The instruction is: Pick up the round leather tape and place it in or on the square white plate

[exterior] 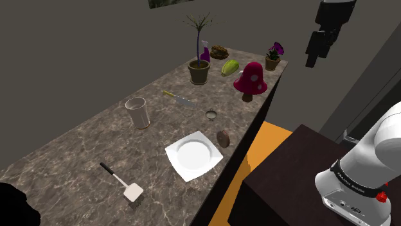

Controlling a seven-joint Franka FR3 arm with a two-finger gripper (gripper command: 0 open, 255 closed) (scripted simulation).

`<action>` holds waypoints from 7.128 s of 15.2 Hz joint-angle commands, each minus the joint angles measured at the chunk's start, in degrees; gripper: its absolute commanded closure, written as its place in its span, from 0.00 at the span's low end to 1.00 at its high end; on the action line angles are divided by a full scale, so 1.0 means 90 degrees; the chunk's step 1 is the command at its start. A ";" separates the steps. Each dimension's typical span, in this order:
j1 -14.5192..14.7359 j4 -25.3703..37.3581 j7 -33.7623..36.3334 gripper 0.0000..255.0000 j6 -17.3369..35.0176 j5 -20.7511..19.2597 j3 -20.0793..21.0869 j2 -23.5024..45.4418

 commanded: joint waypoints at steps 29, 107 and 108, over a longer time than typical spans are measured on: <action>0.0742 -0.1688 0.0919 0.00 0.7488 0.0893 0.0678 0.5023; 0.2598 0.1805 0.3522 1.00 0.7916 0.0103 0.0842 0.8642; 0.2606 0.1825 0.3528 1.00 0.7976 0.0093 0.0831 0.8722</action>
